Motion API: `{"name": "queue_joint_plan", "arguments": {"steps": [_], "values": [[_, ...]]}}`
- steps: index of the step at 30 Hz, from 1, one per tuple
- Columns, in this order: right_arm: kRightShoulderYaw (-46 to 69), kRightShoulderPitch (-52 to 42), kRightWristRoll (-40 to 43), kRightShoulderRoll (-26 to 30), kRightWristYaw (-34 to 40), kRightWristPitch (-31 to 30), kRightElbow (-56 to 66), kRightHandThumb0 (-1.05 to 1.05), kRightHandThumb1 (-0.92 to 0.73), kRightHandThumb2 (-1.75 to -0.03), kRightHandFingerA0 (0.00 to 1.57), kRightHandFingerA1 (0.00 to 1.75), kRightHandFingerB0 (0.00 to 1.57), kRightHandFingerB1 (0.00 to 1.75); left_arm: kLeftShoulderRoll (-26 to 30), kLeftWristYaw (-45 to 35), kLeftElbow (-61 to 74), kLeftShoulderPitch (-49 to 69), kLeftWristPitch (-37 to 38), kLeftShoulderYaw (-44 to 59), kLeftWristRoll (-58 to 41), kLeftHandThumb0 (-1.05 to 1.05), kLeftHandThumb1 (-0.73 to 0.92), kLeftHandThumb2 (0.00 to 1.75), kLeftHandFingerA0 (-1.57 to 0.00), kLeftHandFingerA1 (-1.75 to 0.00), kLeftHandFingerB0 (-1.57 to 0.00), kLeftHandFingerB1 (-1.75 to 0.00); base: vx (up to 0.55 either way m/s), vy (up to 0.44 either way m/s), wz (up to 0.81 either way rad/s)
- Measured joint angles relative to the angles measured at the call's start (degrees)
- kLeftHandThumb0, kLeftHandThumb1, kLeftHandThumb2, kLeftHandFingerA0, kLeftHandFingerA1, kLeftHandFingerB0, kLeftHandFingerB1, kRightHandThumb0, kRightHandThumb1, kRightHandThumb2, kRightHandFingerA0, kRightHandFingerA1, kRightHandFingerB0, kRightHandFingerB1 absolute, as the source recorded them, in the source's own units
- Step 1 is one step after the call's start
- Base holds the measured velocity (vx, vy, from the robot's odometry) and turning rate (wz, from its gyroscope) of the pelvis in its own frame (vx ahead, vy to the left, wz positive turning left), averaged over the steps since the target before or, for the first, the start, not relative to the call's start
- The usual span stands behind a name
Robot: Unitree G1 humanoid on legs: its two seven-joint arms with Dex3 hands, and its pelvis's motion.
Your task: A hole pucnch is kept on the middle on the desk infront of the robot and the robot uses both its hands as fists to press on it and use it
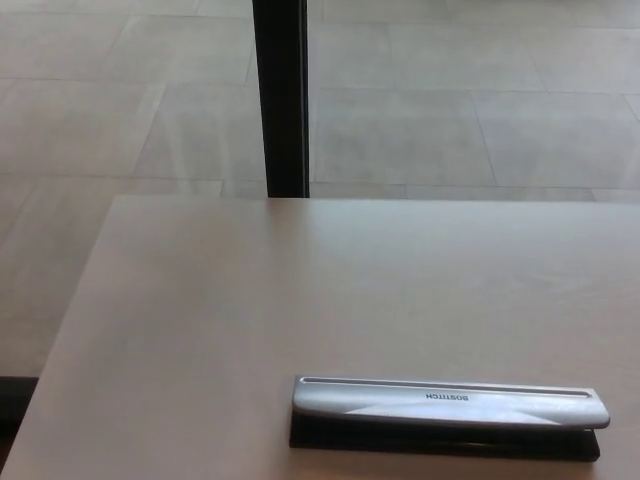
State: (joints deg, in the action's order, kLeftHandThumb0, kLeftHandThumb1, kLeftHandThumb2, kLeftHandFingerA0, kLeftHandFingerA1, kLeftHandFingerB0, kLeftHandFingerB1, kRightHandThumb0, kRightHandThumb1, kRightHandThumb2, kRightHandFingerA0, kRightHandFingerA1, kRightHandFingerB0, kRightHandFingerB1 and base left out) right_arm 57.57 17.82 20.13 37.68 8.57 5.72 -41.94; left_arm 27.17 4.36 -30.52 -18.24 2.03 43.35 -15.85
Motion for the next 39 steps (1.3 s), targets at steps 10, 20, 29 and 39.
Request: {"name": "queue_joint_plan", "arguments": {"steps": [10, 20, 29, 39], "values": [[-6.3, 0.91, 1.18, -8.8, 0.09, -1.13, 18.11, -0.3, -0.53, -1.22, 1.07, 1.75, 0.85, 1.43, -11.06, 1.61, 15.64, -7.0, -0.54, -8.62, -0.32, -0.18, 0.58, 1.19, -1.03, -1.75, -0.77, -1.36, 0.0, 0.0, 0.0], [-21.52, -2.99, 2.48, -23.43, -0.82, -2.27, 36.72, -0.27, -0.69, -1.06, 1.02, 1.75, 0.76, 1.31, -26.87, 2.09, 29.17, -6.77, -1.88, -24.51, -0.4, -0.22, 0.78, 0.92, -0.87, -1.75, -0.59, -1.43, 0.0, 0.0, 0.0], [-38.61, -12.45, 2.68, -33.82, -2.75, -4.35, 49.06, -0.28, -0.76, -0.99, 0.96, 1.75, 0.53, 1.55, -39.15, 2.68, 37.3, 0.94, -4.24, -44.17, 0.25, -0.26, 0.8, 0.91, -0.84, -1.75, -0.45, -1.57, 0.0, 0.0, 0.0], [-53.88, -22.17, 1.5, -36.55, -5.83, -6.68, 56.3, -0.37, -0.72, -0.98, 1.05, 1.75, 0.6, 1.7, -38.71, 5.58, 39.81, 6.31, -10.46, -62.49, 0.97, -0.26, 0.79, 1.0, -0.86, -1.75, -0.51, -1.75, 0.0, 0.0, 0.0]]}}
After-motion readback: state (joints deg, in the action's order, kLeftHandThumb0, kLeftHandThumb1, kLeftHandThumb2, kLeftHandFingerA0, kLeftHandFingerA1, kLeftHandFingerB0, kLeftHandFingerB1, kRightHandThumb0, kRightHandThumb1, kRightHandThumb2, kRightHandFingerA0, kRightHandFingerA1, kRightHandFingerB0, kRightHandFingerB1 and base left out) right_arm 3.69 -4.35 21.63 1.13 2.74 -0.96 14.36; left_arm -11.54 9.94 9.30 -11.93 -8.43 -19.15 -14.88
